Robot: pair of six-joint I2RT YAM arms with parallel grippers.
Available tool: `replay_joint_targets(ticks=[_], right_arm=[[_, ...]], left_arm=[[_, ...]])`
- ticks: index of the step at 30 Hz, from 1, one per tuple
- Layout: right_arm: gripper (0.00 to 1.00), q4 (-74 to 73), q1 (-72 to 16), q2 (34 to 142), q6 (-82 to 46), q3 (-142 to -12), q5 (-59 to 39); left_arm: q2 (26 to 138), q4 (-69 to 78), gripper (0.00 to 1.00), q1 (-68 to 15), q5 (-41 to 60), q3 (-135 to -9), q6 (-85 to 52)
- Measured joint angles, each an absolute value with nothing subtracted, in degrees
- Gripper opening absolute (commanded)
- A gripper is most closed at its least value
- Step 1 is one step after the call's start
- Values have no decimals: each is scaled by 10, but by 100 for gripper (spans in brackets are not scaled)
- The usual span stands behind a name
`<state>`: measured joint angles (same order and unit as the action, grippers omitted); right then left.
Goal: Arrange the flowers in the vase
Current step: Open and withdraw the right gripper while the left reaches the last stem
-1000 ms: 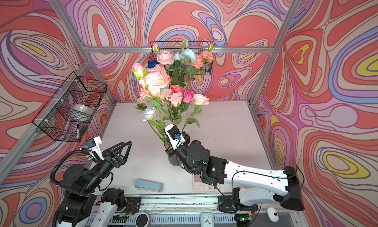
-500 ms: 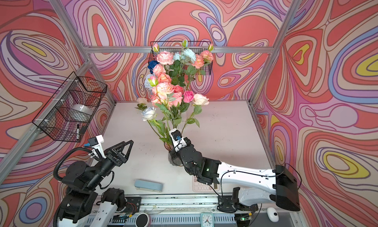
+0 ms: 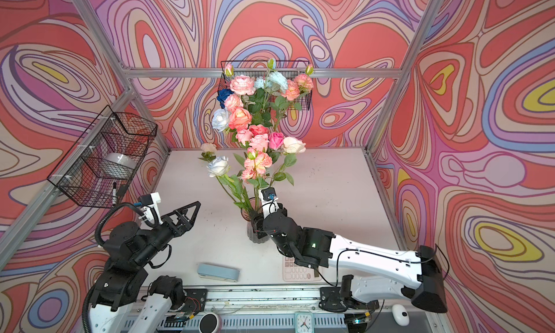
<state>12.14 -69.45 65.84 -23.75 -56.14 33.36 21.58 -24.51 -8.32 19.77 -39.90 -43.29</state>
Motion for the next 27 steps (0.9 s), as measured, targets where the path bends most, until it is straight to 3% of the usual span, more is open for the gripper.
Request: replay_joint_targets(ticks=[10,16,21,27], right_arm=[[64,100,-695,512,-249,-475,259],[64,69,-695,416,-247,-402,237],[63,68,-695,383,-247,-396,233],[63,69,-695,374,-247,-389,229]], left_arm=[[325,-263,100,-83,147,-406,-441],[491,-227,97,-82,123,-428,-447],[645,-193,89,-71,100,-471,-448],[827,-156,67,-62,81,-585,-443]])
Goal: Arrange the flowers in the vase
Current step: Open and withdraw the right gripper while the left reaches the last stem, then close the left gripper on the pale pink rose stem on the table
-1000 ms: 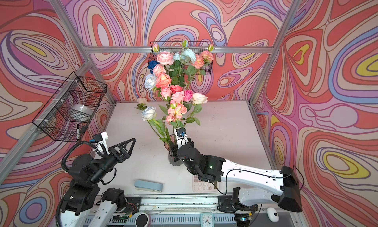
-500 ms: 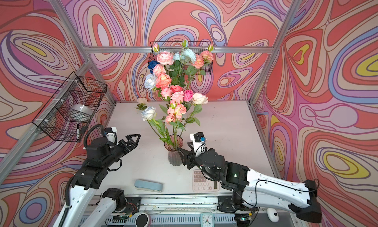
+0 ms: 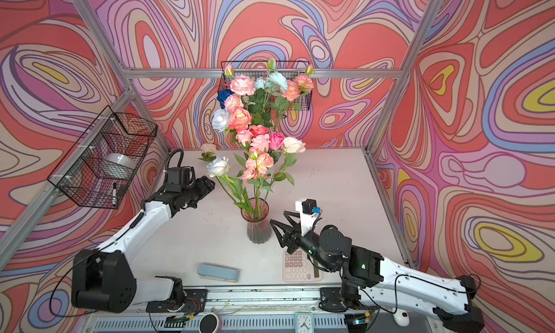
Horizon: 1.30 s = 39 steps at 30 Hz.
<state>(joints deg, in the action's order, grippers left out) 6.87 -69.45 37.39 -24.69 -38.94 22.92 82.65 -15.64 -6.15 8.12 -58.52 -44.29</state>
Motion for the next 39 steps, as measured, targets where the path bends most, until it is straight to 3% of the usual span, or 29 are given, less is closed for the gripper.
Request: replay_joint_targets(ticks=[5,19,33,38,39], right_arm=[[63,69,-695,365,-247,-383,228],[62,74,-695,376,-247,-384,222],[62,93,-695,367,-247,-396,228],[62,103,-695,366,-247,-402,229],[62,103,-695,366,-247,-404,229]], left_arm=[[963,-159,57,-62,61,-691,-421],[1186,-216,57,-61,-52,-913,-397],[1376,-378,51,-52,-60,-1164,-448],[1411,-427,38,-52,-61,-1218,-453],[1416,-434,32,-51,-61,-1228,-453]])
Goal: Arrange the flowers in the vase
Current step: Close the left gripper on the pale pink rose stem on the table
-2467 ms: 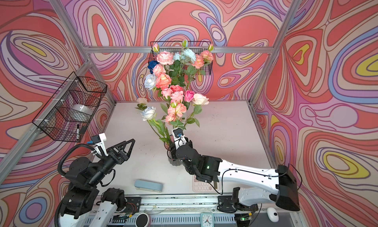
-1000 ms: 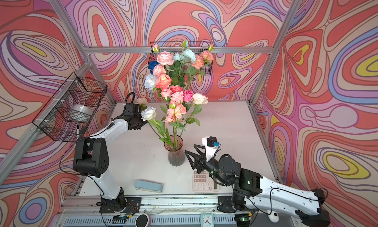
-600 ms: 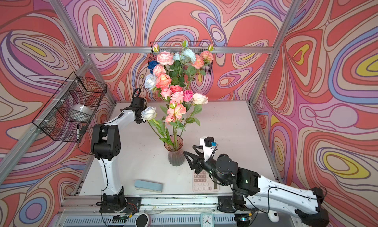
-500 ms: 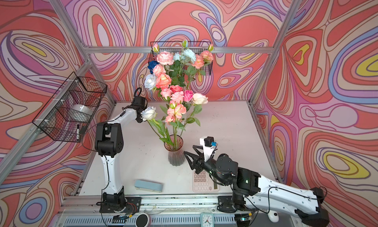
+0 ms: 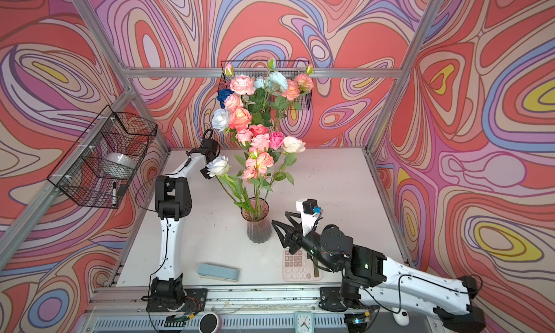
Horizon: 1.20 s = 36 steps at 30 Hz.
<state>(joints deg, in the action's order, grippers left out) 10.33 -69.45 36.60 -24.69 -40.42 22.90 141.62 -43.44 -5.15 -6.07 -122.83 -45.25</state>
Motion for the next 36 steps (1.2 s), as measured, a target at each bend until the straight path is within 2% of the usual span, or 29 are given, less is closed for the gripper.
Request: replay_joint_targets(ticks=[4,11,20,36], right_arm=[[62,104,-695,361,-245,-408,230],[62,110,-695,357,-242,-408,237],[62,114,-695,341,-236,-408,251],[62,116,-695,342,-230,-409,247]], left_arm=[[1423,-454,15,-48,-60,-1241,-453],[1397,-442,0,-40,-59,-1193,-452],[1260,-393,0,-40,-56,-1011,-446],[840,-298,0,-58,-52,-701,-441]])
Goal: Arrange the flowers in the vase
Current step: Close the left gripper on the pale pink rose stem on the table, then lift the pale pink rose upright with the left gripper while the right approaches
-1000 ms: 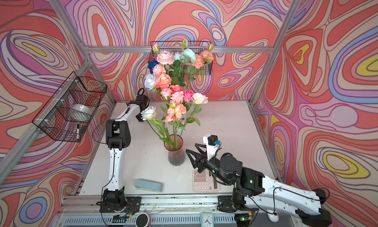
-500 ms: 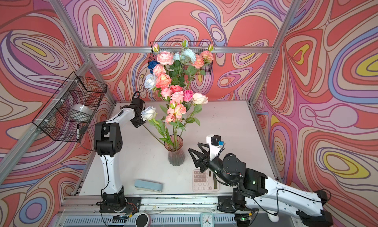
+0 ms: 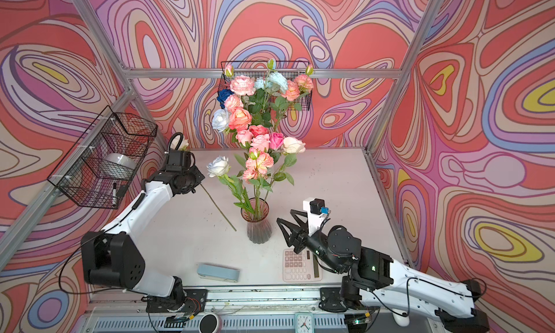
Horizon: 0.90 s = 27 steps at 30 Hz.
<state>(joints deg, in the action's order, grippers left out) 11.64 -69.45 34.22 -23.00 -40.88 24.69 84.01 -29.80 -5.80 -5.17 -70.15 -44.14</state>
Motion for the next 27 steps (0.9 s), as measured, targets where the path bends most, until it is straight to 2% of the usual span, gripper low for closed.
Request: replay_joint_targets(ticks=[9,15,21,27], right_arm=[[62,116,-695,378,-230,-420,210],[61,99,-696,432,-223,-432,147],[62,74,-758,553,-211,-463,107],[66,55,-814,695,-205,-577,78]], left_arm=[[578,-304,0,-88,-47,-542,-441],[430,-333,0,-98,-20,-515,-433],[294,-357,0,-98,32,-499,-418],[189,-341,0,-98,110,-488,-400]])
